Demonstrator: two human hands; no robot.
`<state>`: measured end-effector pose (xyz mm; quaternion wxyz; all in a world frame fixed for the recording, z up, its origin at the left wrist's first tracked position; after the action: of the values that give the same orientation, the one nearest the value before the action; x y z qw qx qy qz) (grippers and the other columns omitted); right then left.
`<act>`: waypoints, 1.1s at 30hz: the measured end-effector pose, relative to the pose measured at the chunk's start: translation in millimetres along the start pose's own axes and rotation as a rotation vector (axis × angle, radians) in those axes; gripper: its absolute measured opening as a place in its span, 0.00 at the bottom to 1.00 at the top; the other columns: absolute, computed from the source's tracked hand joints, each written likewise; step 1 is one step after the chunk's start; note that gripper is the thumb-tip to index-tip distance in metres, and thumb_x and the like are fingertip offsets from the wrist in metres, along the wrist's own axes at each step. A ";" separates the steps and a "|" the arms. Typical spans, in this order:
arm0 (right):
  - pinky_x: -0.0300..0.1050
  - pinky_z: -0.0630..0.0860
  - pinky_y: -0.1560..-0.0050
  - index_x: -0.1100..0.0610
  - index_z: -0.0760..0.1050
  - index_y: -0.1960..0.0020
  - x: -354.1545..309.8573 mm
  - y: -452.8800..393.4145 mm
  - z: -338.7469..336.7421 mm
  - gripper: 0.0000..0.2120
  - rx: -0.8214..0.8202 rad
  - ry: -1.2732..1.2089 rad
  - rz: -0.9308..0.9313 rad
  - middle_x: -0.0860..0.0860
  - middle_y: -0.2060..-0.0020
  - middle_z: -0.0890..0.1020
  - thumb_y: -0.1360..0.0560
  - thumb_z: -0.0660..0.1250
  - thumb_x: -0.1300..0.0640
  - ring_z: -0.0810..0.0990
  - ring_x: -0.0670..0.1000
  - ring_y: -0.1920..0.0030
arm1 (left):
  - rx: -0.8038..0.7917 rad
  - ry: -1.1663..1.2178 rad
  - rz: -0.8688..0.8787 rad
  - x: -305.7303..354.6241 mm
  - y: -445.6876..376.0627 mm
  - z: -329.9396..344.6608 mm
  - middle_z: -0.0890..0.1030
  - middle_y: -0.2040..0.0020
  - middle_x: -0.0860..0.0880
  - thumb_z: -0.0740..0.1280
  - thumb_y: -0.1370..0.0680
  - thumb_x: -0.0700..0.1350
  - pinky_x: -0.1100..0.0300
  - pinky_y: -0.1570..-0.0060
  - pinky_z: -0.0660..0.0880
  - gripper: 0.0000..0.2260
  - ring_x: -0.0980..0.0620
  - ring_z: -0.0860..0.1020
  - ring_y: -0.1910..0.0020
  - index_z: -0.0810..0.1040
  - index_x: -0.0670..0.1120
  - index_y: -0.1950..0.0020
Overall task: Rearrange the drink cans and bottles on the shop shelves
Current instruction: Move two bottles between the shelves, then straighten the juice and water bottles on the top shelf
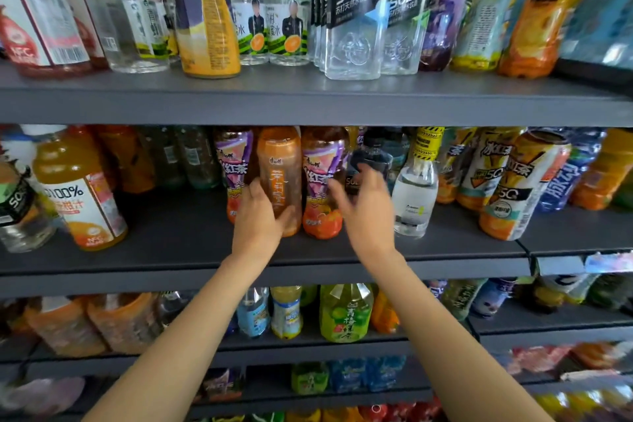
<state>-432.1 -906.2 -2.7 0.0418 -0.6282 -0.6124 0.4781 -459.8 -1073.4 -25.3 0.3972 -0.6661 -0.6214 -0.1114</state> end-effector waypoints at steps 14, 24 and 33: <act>0.53 0.74 0.51 0.69 0.63 0.35 6.4 -13.9 -22.5 0.29 -0.085 0.105 0.039 0.67 0.37 0.64 0.29 0.72 0.61 0.74 0.68 0.47 | 0.297 0.097 0.514 38.4 24.6 -42.8 0.73 0.48 0.45 0.60 0.27 0.39 0.60 0.50 0.73 0.15 0.51 0.74 0.49 0.70 0.43 0.40; 0.41 0.74 0.43 0.57 0.69 0.32 -51.0 0.6 -109.3 0.37 -0.325 -0.148 -0.124 0.52 0.45 0.81 0.37 0.77 0.49 0.79 0.45 0.47 | 0.519 0.136 0.692 53.3 15.6 -90.6 0.75 0.55 0.43 0.58 0.29 0.37 0.61 0.50 0.67 0.12 0.51 0.70 0.53 0.68 0.46 0.47; 0.39 0.78 0.48 0.54 0.69 0.38 -120.8 -22.8 -138.5 0.32 -0.301 -0.500 -0.278 0.50 0.44 0.79 0.39 0.74 0.52 0.83 0.49 0.53 | 0.580 0.216 0.837 73.5 19.4 -141.0 0.72 0.54 0.46 0.58 0.29 0.33 0.66 0.51 0.66 0.13 0.53 0.70 0.55 0.71 0.43 0.47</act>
<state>-333.4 -924.5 152.9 -0.1383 -0.4011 -0.7473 0.5114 -378.5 -1111.4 107.3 0.6380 -0.7047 -0.2624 0.1657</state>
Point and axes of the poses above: each hand's wrist, its own y-axis away from the middle knuckle, its own z-axis out of the palm, x = y × z, the point moved 4 cm from there along -y, towards the middle knuckle
